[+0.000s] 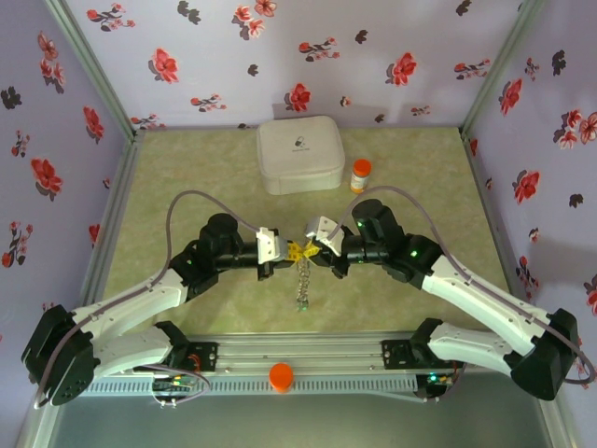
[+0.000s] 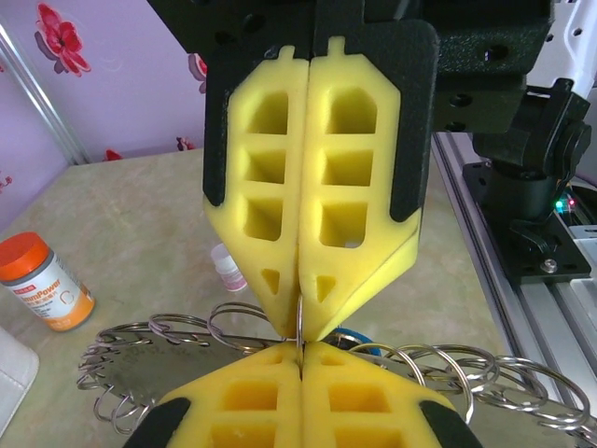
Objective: Put the keys on the keyring
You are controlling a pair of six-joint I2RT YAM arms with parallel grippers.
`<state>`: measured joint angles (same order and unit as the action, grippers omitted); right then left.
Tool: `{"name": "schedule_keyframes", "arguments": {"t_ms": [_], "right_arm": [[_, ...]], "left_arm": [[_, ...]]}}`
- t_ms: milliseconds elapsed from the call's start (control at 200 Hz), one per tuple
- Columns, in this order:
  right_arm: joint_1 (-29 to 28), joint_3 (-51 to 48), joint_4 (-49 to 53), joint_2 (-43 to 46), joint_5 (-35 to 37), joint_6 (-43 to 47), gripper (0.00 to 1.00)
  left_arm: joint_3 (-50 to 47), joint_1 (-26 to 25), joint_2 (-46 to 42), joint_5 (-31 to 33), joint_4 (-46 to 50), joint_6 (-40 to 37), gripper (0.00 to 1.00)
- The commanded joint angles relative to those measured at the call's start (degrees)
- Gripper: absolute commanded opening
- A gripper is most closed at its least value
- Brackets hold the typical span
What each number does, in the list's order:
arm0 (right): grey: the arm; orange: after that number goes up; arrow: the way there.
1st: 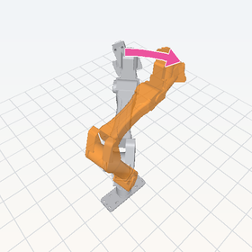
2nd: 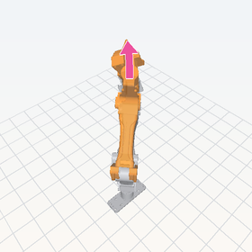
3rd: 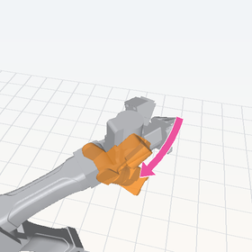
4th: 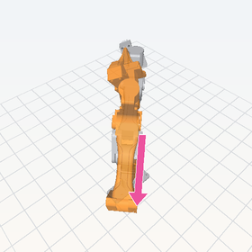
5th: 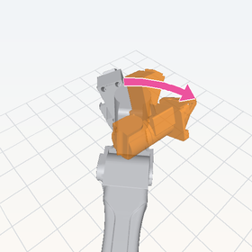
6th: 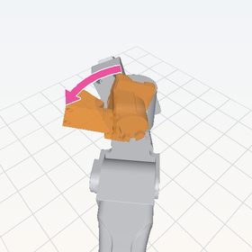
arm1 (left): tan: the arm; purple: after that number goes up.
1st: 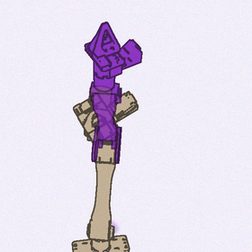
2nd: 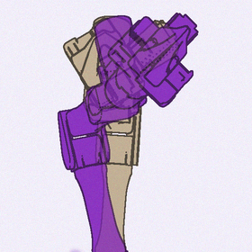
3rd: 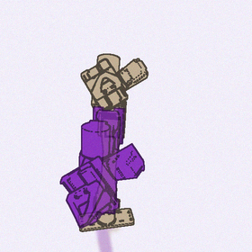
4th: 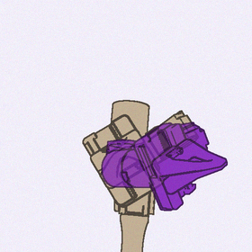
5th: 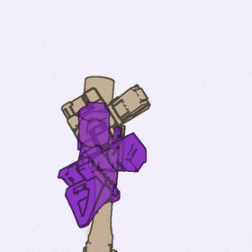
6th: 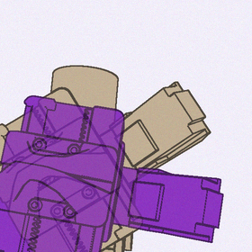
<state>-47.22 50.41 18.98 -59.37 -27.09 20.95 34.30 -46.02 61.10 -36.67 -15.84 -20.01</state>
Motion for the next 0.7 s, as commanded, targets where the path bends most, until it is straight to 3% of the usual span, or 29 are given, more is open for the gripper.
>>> {"name": "schedule_keyframes", "arguments": {"t_ms": [0,125,175,385,695], "right_arm": [[0.30,0.86,-0.71,-0.24,-1.59,-1.06,0.00],[0.35,2.75,2.80,-0.85,-1.64,0.37,0.00],[0.31,3.82,4.90,-1.40,-1.28,1.31,0.00],[0.11,8.31,11.81,-4.36,0.18,5.35,0.00],[-0.73,13.03,16.93,-7.97,0.64,9.10,0.00]], "left_arm": [[-0.04,0.14,-0.98,1.06,-4.17,0.05,0.06],[0.63,0.14,-1.10,3.96,0.14,-2.01,0.29],[1.35,0.14,-1.01,4.73,2.50,-3.09,0.31],[6.75,-0.46,2.14,5.22,12.84,-5.35,0.24],[6.96,-0.83,2.80,3.10,10.27,-5.65,0.19]]}}
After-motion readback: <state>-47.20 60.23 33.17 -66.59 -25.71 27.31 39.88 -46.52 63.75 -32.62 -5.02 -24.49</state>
